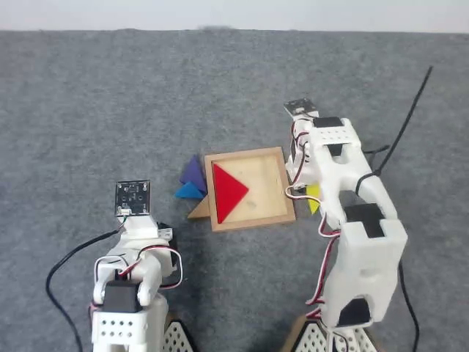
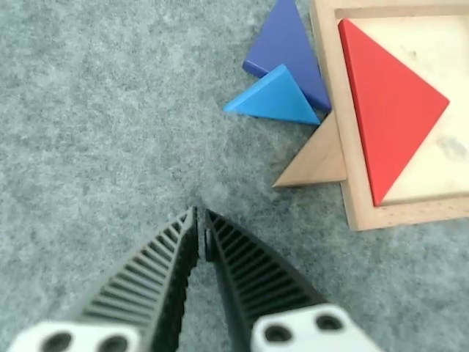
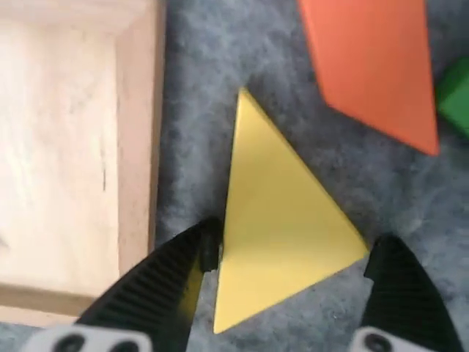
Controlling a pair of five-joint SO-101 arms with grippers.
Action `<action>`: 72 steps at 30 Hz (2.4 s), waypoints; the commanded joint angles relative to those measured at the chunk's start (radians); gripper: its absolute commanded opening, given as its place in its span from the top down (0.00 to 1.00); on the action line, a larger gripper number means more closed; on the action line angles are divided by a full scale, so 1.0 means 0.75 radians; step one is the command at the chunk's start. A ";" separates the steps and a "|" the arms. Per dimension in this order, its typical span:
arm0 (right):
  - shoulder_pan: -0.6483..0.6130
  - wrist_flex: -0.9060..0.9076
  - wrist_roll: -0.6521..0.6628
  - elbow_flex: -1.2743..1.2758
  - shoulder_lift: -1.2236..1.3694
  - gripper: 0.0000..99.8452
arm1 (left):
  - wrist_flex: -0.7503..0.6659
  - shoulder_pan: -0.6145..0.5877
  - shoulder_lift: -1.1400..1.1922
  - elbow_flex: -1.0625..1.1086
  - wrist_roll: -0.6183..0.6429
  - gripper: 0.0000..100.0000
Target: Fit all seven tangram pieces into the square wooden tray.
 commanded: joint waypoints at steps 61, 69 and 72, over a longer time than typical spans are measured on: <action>-0.087 -0.026 -0.151 0.426 -0.361 0.71 | 0.002 -0.008 -0.027 -0.015 -0.012 0.99; -0.048 -0.024 -0.149 0.573 -0.361 0.75 | 0.002 -0.008 -0.027 -0.015 -0.012 0.99; 0.003 -0.021 -0.153 0.589 -0.363 0.73 | 0.002 -0.008 -0.027 -0.015 -0.012 0.99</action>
